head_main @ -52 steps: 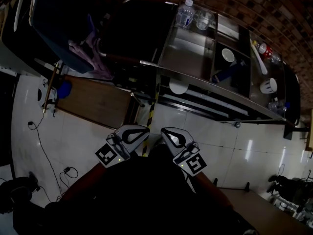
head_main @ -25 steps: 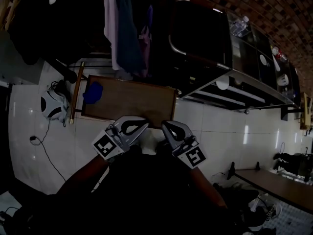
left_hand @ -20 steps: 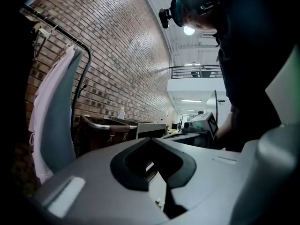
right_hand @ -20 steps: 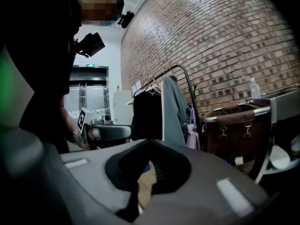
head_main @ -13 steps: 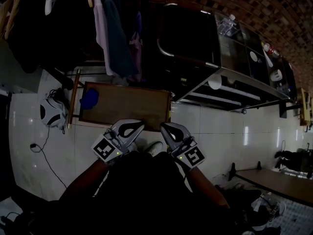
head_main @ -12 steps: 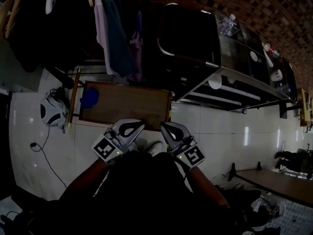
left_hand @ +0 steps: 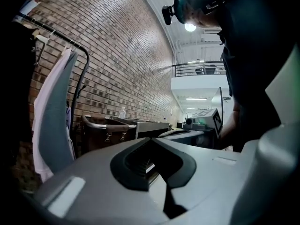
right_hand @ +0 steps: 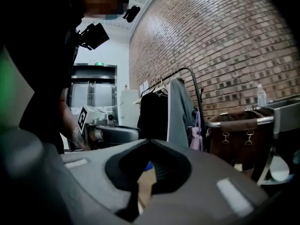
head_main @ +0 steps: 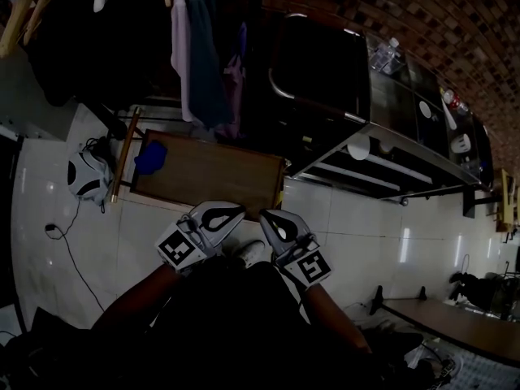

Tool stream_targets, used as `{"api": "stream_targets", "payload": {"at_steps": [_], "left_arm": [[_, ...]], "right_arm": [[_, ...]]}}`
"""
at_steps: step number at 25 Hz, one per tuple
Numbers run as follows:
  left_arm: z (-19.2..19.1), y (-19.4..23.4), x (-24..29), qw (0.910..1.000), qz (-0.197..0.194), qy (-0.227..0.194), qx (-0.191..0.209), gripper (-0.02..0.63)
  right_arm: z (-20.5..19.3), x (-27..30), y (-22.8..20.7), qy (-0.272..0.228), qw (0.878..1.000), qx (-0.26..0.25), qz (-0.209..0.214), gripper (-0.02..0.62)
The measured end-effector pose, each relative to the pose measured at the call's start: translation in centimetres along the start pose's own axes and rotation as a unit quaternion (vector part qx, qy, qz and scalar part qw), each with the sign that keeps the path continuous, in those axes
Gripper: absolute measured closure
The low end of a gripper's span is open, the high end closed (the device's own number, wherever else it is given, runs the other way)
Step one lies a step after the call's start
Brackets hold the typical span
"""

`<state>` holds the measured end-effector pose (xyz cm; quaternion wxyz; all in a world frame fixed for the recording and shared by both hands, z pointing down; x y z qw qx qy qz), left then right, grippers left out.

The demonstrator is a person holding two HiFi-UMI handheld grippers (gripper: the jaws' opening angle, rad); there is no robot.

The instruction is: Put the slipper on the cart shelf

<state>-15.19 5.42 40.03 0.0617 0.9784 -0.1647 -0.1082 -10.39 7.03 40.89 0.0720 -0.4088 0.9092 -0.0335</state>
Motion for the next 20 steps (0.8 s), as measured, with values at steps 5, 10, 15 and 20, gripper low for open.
{"api": "stream_targets", "payload": {"at_steps": [5,10,15,20], "left_arm": [[-0.3,-0.5,-0.3,1.0000,0.002,0.001,-0.002,0.601],[-0.4,-0.8,-0.5,1.0000,-0.003,0.001,-0.001,0.601],[-0.5,-0.9,-0.7,0.9999,-0.001,0.012,-0.001,0.601],[-0.8,-1.7,0.2,0.9998,-0.019,-0.005,-0.008,0.601]], "right_arm": [[0.0,0.4,0.6,-0.001,1.000,0.004,0.006,0.595],[-0.1,0.4,0.9,0.000,1.000,0.007,0.006,0.595],[0.1,0.1,1.2,-0.005,1.000,0.018,0.005,0.595],[0.8,-1.0,0.8,0.002,1.000,0.019,-0.006,0.595]]}}
Point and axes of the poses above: the fingertips, and each gripper's own axes: x forward along the fingers, y to its left, z out of its top, the point moved 1 cm from there along -x, backward along the fingers, and after that the axes turned 15 degrees about -y, right-handed, at the moved point
